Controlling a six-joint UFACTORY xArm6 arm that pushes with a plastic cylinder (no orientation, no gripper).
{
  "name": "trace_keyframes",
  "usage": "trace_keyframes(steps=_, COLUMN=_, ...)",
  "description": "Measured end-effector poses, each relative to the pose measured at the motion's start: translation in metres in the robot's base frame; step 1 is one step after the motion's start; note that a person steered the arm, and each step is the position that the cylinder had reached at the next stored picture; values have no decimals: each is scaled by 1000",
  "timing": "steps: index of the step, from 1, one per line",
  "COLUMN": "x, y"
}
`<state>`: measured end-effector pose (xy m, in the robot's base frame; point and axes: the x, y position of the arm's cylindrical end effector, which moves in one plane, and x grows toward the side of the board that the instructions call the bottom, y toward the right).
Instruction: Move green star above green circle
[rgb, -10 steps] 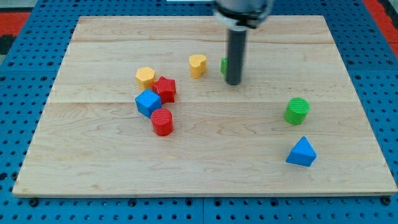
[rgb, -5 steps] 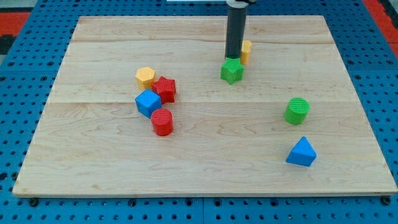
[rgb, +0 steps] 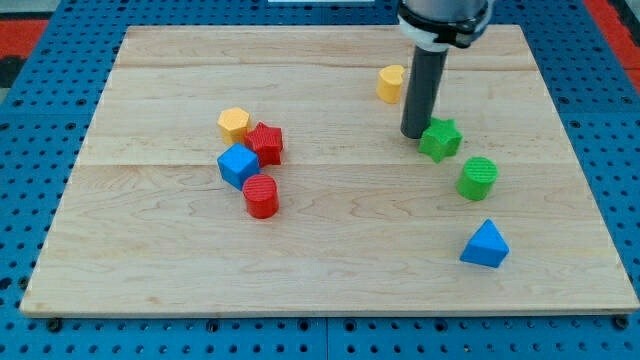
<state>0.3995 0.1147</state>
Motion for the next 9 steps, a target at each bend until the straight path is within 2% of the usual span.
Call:
trace_keyframes(steps=1, x=3, y=-30)
trace_keyframes(steps=2, x=36, y=-33)
trace_keyframes(steps=3, x=29, y=-33)
trace_keyframes(steps=5, x=21, y=-2)
trace_keyframes(steps=7, x=45, y=6)
trace_keyframes(steps=9, x=12, y=21)
